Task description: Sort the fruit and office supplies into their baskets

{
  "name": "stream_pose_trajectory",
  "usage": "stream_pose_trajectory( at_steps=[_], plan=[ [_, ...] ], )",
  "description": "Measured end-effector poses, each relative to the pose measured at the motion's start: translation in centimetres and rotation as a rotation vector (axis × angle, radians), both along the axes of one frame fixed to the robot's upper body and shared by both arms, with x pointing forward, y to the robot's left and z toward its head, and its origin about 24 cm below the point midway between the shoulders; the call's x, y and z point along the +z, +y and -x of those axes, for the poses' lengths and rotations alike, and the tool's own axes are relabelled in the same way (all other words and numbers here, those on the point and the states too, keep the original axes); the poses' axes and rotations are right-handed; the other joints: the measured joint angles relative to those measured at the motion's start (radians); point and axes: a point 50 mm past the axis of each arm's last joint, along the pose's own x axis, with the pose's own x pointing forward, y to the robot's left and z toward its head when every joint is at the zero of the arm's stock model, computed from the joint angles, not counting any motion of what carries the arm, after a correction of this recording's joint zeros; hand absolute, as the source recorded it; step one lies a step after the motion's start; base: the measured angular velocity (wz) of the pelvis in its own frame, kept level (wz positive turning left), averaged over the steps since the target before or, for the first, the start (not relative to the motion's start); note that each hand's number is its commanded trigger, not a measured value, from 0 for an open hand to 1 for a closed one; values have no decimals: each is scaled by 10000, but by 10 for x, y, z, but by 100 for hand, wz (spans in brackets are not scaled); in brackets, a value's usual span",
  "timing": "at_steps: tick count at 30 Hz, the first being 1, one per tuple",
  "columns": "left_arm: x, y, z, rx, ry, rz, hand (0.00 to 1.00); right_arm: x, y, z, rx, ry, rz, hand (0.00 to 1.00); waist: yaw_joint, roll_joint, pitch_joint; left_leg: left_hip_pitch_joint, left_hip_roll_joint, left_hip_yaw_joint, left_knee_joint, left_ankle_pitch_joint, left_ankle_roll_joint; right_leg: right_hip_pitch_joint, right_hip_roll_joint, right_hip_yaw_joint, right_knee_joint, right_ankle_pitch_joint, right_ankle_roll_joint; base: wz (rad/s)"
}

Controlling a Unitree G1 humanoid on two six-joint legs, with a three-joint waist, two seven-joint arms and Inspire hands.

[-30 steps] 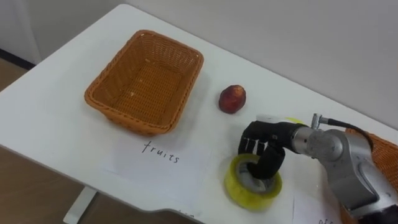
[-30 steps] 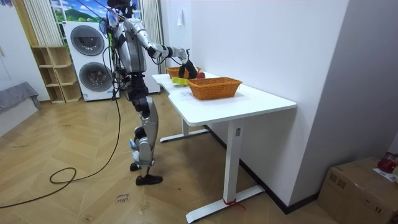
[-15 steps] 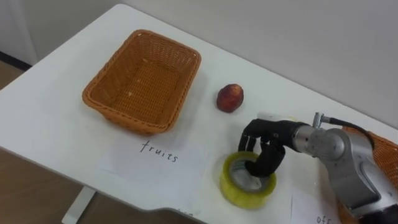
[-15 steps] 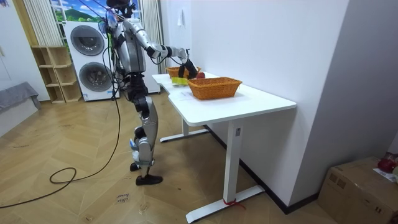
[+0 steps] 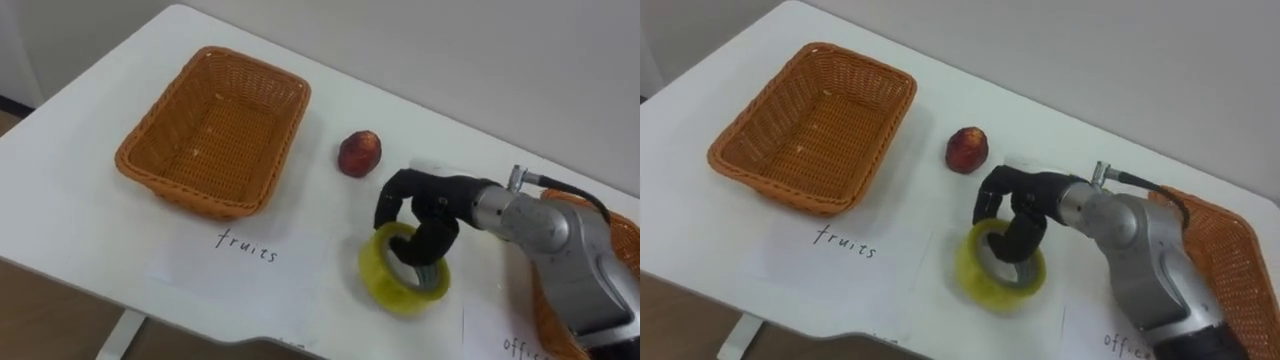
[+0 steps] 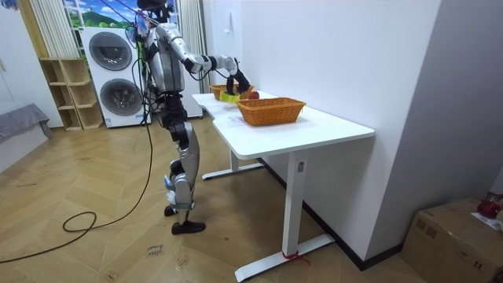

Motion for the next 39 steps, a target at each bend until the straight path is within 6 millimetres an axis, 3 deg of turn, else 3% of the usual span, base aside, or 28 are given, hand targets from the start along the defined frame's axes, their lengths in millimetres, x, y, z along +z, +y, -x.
stream_pose_trajectory(
  at_steps=[9,11,13,20,31,39],
  plan=[
    [-4,-4,11,165,158,31,0,18,-18,-6,-976,-1383,-801,100,-395,369,-6,278,19,232,-53,-3,0,135,31,280,24,3,5,-8],
    [-6,-9,13,99,49,81,0,24,-25,-7,-1327,-1902,-941,100,-487,486,-93,313,15,245,-52,-3,1,149,44,360,39,16,22,-2],
    [-7,-12,15,94,-28,46,0,28,-30,-8,-1690,-2367,-1008,100,-592,545,-127,340,9,249,-29,-3,1,175,39,367,39,20,26,0],
    [-7,-12,25,142,153,53,0,41,-47,-9,-2704,-3522,-1748,100,-1063,603,-145,343,8,254,-4,-3,1,188,29,378,57,21,26,0],
    [-9,-18,29,247,72,-56,0,45,-72,-3,-4210,-4504,-2521,100,-1408,777,-178,494,30,499,-80,-7,2,206,58,514,68,25,31,-5],
    [-10,-21,33,320,142,-10,0,40,-94,1,-5475,-4879,-2452,100,-1701,816,-150,492,42,482,-88,-9,2,205,59,517,93,25,31,0]
  ],
)
